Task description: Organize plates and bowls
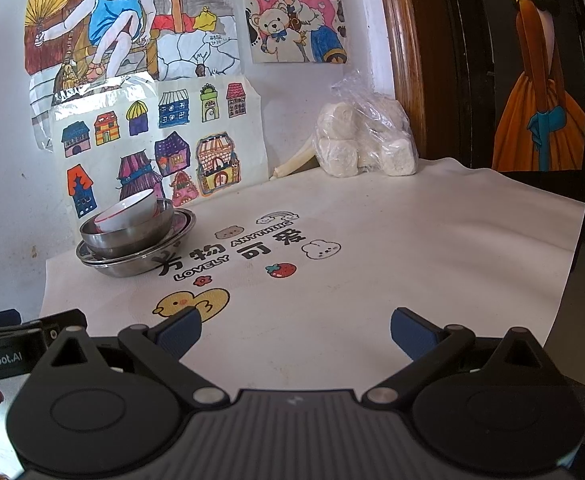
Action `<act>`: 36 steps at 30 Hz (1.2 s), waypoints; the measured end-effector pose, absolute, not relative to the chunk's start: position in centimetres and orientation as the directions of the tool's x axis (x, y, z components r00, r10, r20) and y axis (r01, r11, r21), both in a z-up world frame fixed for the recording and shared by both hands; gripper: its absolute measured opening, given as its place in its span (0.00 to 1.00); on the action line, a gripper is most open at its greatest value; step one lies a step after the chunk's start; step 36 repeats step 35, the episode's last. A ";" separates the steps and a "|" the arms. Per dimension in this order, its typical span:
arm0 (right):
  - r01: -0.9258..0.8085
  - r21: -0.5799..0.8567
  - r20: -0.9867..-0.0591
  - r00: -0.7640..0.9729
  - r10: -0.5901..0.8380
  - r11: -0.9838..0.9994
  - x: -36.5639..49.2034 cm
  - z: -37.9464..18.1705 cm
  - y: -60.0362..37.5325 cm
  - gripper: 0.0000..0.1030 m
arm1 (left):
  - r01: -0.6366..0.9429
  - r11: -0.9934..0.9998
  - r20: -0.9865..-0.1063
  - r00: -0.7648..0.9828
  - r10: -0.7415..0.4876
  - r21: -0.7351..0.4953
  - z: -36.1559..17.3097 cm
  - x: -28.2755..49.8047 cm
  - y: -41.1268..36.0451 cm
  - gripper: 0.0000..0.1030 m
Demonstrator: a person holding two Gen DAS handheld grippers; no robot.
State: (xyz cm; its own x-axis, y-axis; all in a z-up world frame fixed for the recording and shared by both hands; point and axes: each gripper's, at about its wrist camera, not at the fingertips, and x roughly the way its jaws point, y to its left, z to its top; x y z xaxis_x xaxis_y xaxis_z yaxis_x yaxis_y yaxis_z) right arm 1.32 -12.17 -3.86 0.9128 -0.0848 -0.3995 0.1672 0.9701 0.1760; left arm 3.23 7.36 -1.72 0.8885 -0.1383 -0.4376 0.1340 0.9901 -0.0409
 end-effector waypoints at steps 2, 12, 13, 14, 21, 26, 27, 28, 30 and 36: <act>0.167 0.177 -0.400 0.913 -0.085 0.970 1.3 -3.9 -12.2 1.00 | 0.134 0.990 -0.438 0.888 -0.138 -0.040 -1.7 3.2 7.3 0.99; 0.166 0.176 -0.401 0.912 -0.084 0.970 1.3 -3.9 -12.1 1.00 | 0.133 0.990 -0.446 0.885 -0.136 -0.037 -1.8 3.2 7.4 0.99; 0.167 0.176 -0.401 0.912 -0.084 0.970 1.3 -3.9 -12.1 1.00 | 0.137 0.990 -0.447 0.884 -0.137 -0.034 -1.8 3.2 7.3 0.99; 0.166 0.176 -0.402 0.912 -0.083 0.970 1.3 -4.0 -12.1 1.00 | 0.141 0.990 -0.452 0.881 -0.139 -0.029 -1.9 3.2 7.3 0.99; 0.167 0.176 -0.402 0.912 -0.084 0.970 1.3 -4.0 -12.0 1.00 | 0.130 0.990 -0.473 0.870 -0.141 -0.056 -2.0 3.5 7.6 0.99; 0.166 0.176 -0.403 0.912 -0.082 0.970 1.3 -4.1 -12.1 1.00 | 0.139 0.989 -0.473 0.869 -0.147 -0.052 -2.0 3.5 7.5 0.99; 0.166 0.176 -0.403 0.912 -0.083 0.970 1.3 -4.0 -12.1 1.00 | 0.141 0.989 -0.471 0.869 -0.148 -0.051 -2.0 3.5 7.4 0.99; 0.165 0.177 -0.403 0.912 -0.082 0.970 1.3 -4.1 -12.1 1.00 | 0.142 0.989 -0.471 0.870 -0.149 -0.050 -2.1 3.5 7.4 0.99; 0.165 0.177 -0.403 0.911 -0.082 0.970 1.3 -4.1 -12.1 1.00 | 0.141 0.989 -0.468 0.871 -0.146 -0.045 -2.1 3.5 7.3 0.99; 0.166 0.181 -0.408 0.910 -0.080 0.969 1.4 -4.4 -11.9 1.00 | 0.144 0.989 -0.463 0.874 -0.144 -0.037 -2.0 3.4 7.2 0.99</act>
